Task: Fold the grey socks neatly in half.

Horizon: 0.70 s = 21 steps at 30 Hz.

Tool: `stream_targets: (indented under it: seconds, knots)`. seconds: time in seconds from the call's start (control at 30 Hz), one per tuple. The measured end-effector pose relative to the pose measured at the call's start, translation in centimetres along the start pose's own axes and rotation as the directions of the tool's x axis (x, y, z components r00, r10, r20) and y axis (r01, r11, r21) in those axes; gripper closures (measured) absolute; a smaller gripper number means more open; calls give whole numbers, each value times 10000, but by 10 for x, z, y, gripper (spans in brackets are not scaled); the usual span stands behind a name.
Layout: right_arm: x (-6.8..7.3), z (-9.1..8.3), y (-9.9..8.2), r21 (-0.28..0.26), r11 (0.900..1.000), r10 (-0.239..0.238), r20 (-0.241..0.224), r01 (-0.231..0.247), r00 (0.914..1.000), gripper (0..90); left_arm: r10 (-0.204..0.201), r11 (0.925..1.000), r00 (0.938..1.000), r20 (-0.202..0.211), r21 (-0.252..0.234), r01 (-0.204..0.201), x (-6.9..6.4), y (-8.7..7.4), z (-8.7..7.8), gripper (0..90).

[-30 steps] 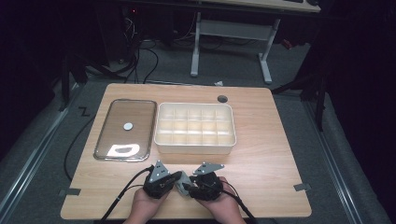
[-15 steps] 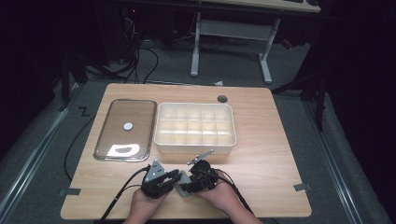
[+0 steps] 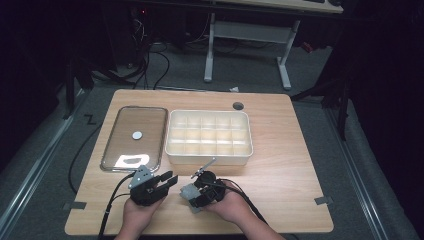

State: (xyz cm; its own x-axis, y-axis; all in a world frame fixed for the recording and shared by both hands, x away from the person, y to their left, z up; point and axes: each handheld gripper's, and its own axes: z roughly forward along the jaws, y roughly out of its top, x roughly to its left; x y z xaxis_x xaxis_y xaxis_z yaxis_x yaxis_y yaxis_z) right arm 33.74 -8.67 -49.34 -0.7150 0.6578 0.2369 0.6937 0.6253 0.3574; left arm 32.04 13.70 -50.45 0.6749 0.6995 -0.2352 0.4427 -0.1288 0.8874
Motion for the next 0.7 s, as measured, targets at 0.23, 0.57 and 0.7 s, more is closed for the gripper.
stream_targets:
  seconds: [0.23,0.57,0.7]
  knots:
    - [3,4,9,532,9982,-265,-246,278,9993,589,-104,9999,9999,-87,-59,103,3,1,-3,640]
    - [13,-5,13,394,9934,-1085,244,1075,9938,701,129,9998,9973,-723,148,-118,6,-2,-3,508]
    - [8,-13,10,385,9945,-997,642,974,9929,703,428,9985,9942,-991,394,-390,5,-3,-3,468]
